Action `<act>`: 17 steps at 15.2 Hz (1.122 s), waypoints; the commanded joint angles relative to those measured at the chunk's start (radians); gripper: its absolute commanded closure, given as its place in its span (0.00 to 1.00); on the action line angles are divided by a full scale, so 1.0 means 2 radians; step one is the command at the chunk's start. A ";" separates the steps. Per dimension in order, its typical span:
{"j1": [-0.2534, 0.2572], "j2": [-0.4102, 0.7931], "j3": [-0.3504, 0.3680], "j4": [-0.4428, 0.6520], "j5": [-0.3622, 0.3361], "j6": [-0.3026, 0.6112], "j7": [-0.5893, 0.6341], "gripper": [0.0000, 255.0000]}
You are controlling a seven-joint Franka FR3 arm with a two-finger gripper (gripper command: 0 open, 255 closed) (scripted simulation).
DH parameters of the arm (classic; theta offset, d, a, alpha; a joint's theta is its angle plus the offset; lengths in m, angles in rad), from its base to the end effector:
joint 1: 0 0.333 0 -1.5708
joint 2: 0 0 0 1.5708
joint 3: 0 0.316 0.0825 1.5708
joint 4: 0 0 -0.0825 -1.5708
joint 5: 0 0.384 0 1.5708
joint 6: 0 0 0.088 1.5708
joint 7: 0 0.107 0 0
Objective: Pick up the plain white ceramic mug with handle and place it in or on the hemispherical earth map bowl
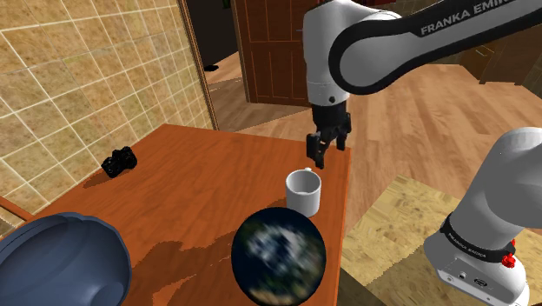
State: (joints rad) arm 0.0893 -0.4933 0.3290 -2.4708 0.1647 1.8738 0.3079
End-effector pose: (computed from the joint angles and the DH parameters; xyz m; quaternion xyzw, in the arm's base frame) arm 0.3488 0.1726 0.4476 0.9982 0.0025 -0.0570 0.0202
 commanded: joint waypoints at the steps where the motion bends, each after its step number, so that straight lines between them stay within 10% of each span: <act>1: 0.004 0.027 0.021 0.006 0.008 0.029 0.029 0.00; 17: 0.003 0.192 0.095 0.034 -0.029 0.186 0.149 0.00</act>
State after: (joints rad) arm 0.0958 -0.1183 0.5180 -2.3979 0.1113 2.2335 0.6045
